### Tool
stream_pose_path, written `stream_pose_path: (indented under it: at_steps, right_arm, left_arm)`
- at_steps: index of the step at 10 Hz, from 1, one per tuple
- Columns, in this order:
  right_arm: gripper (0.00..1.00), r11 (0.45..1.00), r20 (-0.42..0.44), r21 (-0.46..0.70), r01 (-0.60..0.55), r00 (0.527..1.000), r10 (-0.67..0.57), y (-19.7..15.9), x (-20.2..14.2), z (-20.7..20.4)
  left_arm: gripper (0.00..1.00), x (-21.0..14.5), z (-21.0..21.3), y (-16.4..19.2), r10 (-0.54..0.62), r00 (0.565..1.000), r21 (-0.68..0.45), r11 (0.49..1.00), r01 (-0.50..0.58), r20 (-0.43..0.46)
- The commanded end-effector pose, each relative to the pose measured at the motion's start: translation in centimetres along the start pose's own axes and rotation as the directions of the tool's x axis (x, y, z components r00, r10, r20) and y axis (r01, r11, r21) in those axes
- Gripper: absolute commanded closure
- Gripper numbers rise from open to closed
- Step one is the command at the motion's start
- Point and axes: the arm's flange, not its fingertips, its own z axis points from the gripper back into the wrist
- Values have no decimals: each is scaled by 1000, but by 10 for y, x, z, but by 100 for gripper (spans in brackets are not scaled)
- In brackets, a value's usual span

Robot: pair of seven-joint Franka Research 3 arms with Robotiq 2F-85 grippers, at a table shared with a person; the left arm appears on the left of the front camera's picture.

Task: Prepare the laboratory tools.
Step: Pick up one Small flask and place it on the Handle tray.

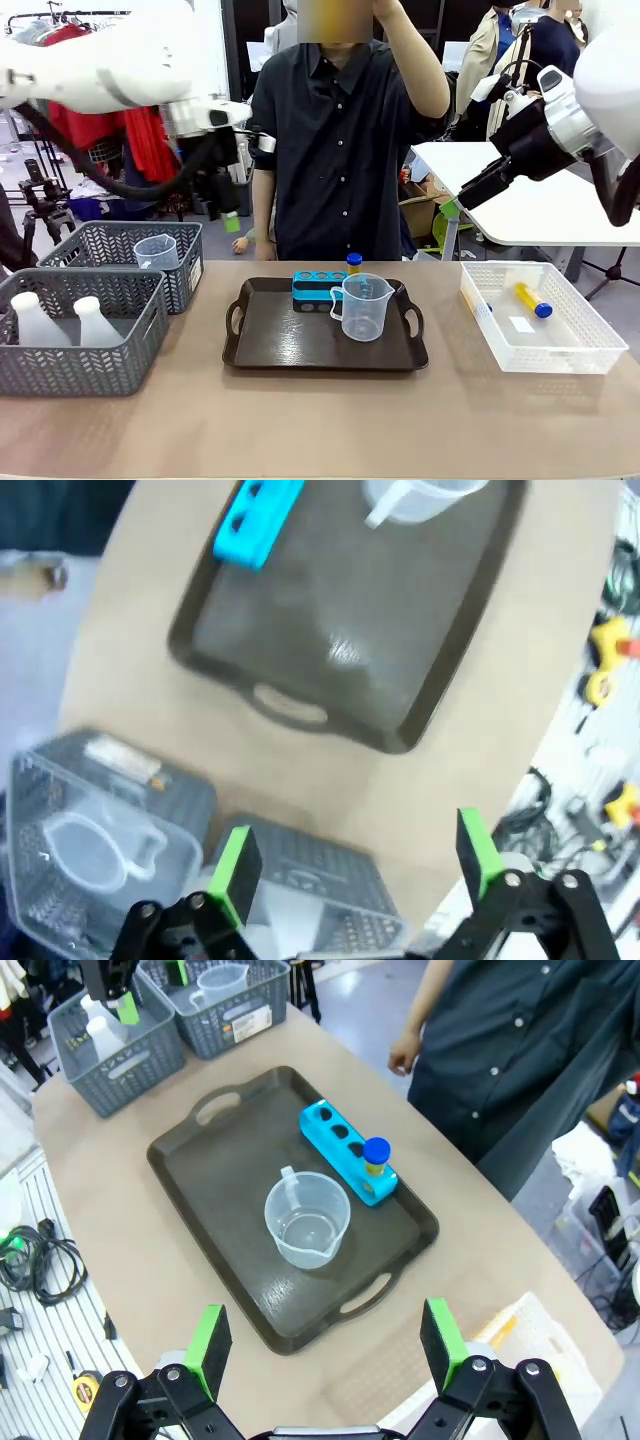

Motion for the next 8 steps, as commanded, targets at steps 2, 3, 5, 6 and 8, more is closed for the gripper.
stream_pose_path:
  at_steps: [2,3,5,6,8]
  right_arm:
    - [0,1000,11,14,8,1000,-8,0,1,1]
    - [0,1000,11,14,8,1000,-8,0,1,1]
    - [0,1000,11,14,8,1000,-8,0,1,1]
    - [0,1000,11,14,8,1000,-8,0,1,1]
    - [0,1000,11,14,8,1000,-8,0,1,1]
  left_arm:
    - [0,-70,-4,-2,289,955,13,957,-291,67]
    - [0,-94,-5,2,358,932,46,931,-361,53]
    - [0,-123,-8,2,445,895,126,888,-443,8]
    - [0,-135,-9,2,482,876,145,866,-479,12]
    - [0,-119,-12,1,377,925,185,907,-378,39]
